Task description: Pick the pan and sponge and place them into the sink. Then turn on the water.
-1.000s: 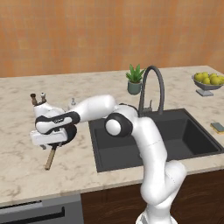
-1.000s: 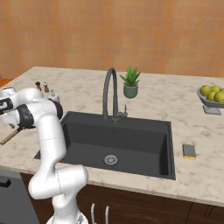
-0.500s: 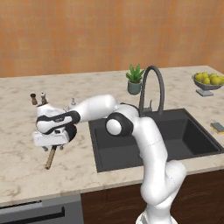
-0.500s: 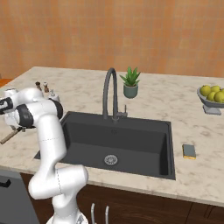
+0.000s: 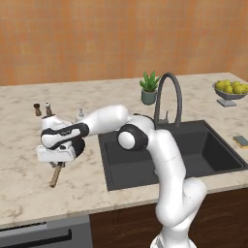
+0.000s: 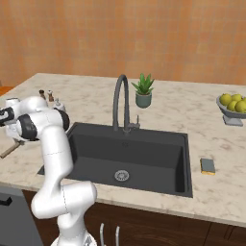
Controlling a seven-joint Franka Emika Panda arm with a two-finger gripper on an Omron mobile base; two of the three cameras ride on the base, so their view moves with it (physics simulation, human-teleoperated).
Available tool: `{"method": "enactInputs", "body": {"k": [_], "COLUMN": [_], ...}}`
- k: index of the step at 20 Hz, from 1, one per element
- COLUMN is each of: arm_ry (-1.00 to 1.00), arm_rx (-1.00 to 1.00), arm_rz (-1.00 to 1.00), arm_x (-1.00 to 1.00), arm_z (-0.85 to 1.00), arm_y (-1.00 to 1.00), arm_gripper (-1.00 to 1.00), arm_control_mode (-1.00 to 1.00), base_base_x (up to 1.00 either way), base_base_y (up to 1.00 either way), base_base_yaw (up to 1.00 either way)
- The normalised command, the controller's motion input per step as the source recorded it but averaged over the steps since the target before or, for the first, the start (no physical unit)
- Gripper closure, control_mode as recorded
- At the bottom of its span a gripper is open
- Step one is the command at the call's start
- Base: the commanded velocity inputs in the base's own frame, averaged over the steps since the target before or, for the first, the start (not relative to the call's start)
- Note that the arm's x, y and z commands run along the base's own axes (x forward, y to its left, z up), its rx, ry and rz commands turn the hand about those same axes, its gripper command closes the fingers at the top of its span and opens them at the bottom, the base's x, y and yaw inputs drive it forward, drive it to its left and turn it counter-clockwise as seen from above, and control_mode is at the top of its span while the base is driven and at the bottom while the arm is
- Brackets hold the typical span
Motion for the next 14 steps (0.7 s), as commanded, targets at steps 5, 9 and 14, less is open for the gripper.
{"method": "enactInputs", "body": {"k": [5,9,14], "arm_ry": [-0.16,-0.14,-0.08], "arm_rx": [-0.01,0.00,0.00], "arm_rz": [-0.11,-0.25,-0.42], "arm_x": [0.03,0.11,0.00], "arm_z": [-0.20,0.27,0.62], "arm_y": [-0.34,-0.54,-0.63], "arm_gripper": [1.00,1.00,1.00], "arm_control_mode": [-1.00,-1.00,-1.00], "base_base_x": [0.00,0.00,0.00], "base_base_y": [0.00,0.00,0.00], "base_base_yaw": [0.00,0.00,0.00]}}
